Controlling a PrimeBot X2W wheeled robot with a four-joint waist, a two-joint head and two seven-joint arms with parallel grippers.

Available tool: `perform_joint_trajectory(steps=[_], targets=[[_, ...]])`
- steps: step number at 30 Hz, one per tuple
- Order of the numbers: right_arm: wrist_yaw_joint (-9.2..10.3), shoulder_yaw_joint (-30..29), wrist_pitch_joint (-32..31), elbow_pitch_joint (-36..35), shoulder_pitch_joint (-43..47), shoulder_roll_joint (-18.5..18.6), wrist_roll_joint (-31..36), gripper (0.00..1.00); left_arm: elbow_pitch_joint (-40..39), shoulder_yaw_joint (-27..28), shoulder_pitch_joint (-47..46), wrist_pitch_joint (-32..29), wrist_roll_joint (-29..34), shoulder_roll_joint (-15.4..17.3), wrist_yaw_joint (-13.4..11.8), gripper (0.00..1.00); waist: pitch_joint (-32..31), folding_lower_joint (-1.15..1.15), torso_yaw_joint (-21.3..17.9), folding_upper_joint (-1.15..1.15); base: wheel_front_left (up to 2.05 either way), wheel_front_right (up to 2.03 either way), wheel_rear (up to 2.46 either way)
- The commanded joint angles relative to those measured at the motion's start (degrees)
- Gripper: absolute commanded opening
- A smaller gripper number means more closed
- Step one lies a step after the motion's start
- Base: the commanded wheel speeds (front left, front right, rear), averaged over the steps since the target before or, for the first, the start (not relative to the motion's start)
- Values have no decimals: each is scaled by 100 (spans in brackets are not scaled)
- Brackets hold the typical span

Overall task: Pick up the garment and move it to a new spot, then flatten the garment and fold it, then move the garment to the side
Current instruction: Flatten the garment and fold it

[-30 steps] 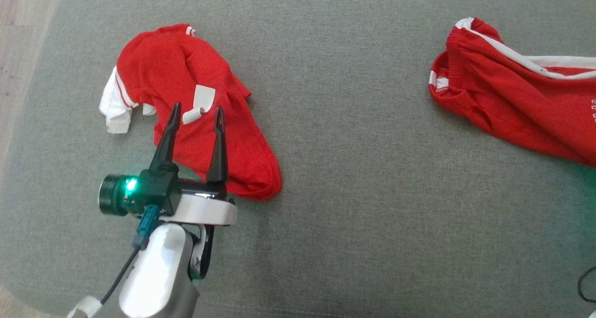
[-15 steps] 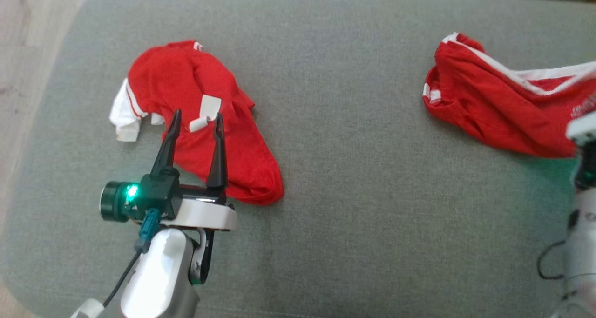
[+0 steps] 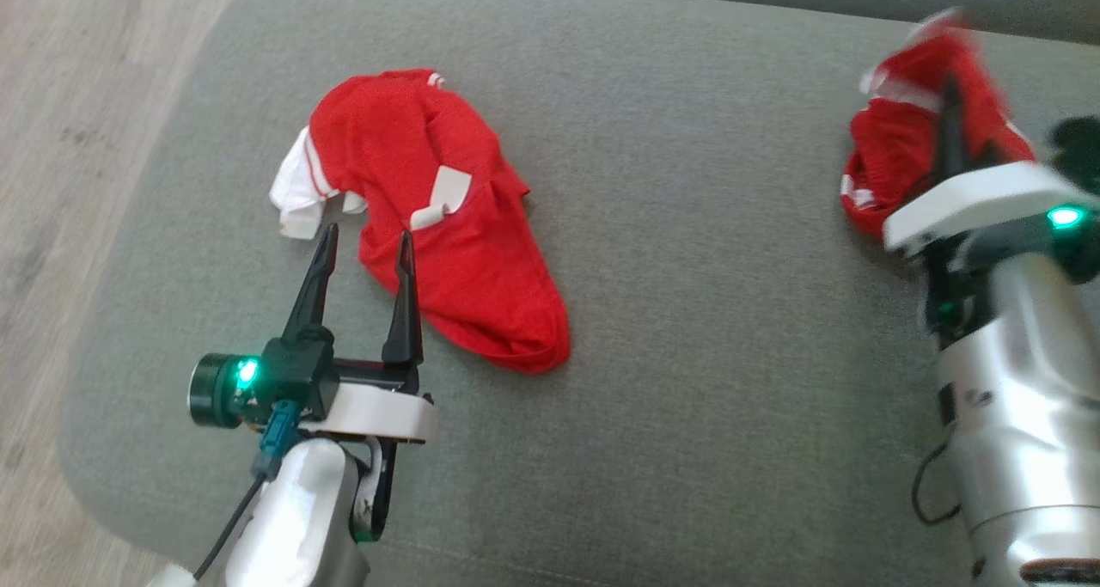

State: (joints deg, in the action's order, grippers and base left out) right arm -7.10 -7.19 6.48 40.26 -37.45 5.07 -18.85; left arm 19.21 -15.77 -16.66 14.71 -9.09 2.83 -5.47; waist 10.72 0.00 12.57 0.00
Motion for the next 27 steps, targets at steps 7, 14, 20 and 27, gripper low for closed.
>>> perform_joint_trajectory(steps=[7, 14, 20, 27], targets=[[-39, 1247, 18, 702, -127, 172, 347, 0, -136, 199, -245, 29, -99, 18, 50, 100, 89, 0, 214, 0, 0, 0, 0], [-39, 2237, 260, 1373, -49, 356, 421, 100, -51, 219, -391, 29, -83, 17, 47, 100, -24, 0, -1, 0, 0, 0, 0], [-39, 2348, 674, 1311, -46, 458, 221, 100, -87, 241, -345, 29, -79, 17, 60, 100, -203, 0, -305, 0, 0, 0, 0], [-39, 1317, 849, -277, 704, 565, 363, 100, -271, 303, -195, 29, -60, 15, 90, 100, -504, 0, -734, 0, 0, 0, 0]])
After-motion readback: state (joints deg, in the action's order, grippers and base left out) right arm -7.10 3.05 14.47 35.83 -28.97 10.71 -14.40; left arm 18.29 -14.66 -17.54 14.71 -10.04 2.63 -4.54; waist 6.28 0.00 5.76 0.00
